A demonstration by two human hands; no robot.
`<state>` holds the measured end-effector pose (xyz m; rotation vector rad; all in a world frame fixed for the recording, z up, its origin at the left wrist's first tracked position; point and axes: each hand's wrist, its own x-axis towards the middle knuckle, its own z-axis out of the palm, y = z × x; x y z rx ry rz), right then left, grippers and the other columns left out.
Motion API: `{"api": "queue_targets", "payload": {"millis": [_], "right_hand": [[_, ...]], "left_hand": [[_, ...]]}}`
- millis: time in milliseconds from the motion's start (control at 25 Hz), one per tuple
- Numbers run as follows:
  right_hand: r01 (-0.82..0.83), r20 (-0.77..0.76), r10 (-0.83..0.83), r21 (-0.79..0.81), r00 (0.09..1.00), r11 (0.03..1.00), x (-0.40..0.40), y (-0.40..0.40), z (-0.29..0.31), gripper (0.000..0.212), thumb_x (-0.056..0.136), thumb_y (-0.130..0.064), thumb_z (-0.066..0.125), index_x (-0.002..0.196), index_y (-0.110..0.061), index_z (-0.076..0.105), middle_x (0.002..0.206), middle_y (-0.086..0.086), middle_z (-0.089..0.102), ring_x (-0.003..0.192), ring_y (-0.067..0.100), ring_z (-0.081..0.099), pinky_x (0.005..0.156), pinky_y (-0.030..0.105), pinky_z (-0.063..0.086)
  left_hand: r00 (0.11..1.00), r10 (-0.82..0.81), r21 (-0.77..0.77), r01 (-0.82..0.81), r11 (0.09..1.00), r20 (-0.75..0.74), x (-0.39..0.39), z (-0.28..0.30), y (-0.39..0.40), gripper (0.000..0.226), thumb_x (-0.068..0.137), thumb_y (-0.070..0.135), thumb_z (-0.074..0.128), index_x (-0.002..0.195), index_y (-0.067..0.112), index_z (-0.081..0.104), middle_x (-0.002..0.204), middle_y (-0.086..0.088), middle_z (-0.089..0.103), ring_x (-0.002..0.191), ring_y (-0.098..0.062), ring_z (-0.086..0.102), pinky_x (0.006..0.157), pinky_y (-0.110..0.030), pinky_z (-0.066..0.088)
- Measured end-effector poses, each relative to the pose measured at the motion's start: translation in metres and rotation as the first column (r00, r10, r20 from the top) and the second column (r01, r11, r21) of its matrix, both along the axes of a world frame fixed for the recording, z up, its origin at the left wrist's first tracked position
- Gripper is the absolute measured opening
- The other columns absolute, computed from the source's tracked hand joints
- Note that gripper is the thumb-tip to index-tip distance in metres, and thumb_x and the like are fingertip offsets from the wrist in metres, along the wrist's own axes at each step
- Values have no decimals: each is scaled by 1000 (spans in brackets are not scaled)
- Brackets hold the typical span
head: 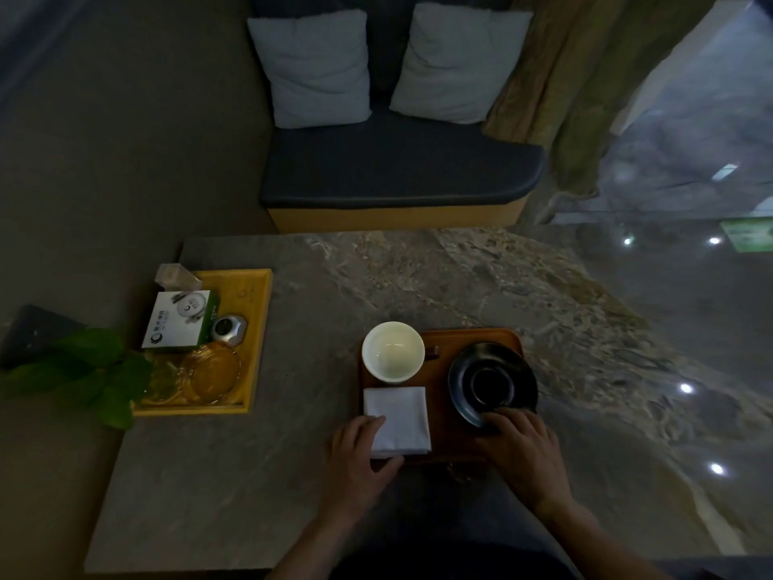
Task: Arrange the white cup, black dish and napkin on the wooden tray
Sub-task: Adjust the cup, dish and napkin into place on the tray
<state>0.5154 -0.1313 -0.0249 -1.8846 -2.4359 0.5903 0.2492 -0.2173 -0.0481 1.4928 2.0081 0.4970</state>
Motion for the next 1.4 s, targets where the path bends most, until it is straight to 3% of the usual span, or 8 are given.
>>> {"api": "queue_targets", "payload": {"millis": [240, 400, 560, 680, 800, 1000, 1400], "right_hand": [[-26, -39, 28, 50, 999, 998, 46, 19, 3, 51, 73, -50, 76, 118, -29, 62, 117, -2, 65, 107, 28, 60, 81, 43, 48], [-20, -14, 20, 1, 1000, 1000, 71, 37, -3, 71, 75, -64, 64, 133, -26, 51, 129, 0, 59, 119, 27, 53, 92, 45, 45], [-59, 45, 62, -73, 997, 996, 88, 57, -9, 92, 72, -70, 61, 147, -32, 24, 147, -2, 41, 138, 27, 31, 106, 46, 34], [-93, 65, 103, -144, 993, 985, 93, 69, -16, 100, 73, -78, 51, 150, -35, 3, 159, -3, 20, 146, 27, 9, 115, 49, 19], [-92, 54, 104, -190, 993, 977, 92, 80, -21, 107, 70, -80, 51, 150, -36, -5, 162, -2, 8, 147, 28, -2, 117, 53, 10], [-119, 24, 127, -217, 992, 969, 88, 87, -25, 109, 67, -80, 54, 148, -41, -9, 162, -2, 6, 147, 29, -3, 117, 56, 9], [-111, 6, 114, -209, 993, 972, 87, 88, -27, 108, 66, -83, 52, 149, -43, -4, 161, 2, 14, 146, 29, 4, 116, 56, 14]], "left_hand": [[992, -90, 146, 103, 984, -91, 43, 7, 26, 52, 76, 58, 60, 118, 27, 63, 117, 7, 62, 114, -16, 55, 96, -38, 46], [975, -128, 119, 151, 981, -180, 69, 5, 45, 51, 75, 56, 64, 116, 27, 65, 113, 6, 65, 112, -19, 59, 95, -43, 46], [965, -167, -57, 158, 986, -204, 87, 3, 62, 64, 79, 62, 61, 134, 33, 49, 135, 8, 53, 133, -15, 40, 112, -42, 29], [965, -146, -132, 119, 984, -219, 98, 1, 72, 77, 80, 66, 57, 144, 32, 34, 147, 7, 41, 140, -15, 28, 116, -41, 20], [962, -121, -166, 82, 983, -244, 105, 0, 81, 91, 78, 68, 59, 151, 30, 21, 153, 4, 33, 143, -18, 24, 117, -44, 18], [960, -122, -235, 61, 970, -252, 105, -1, 90, 102, 75, 69, 62, 153, 29, 9, 157, 1, 25, 145, -22, 15, 118, -50, 15], [974, -106, -256, 52, 965, -199, 100, -1, 94, 103, 72, 69, 65, 151, 35, 8, 155, 4, 26, 145, -21, 12, 117, -51, 11]]}}
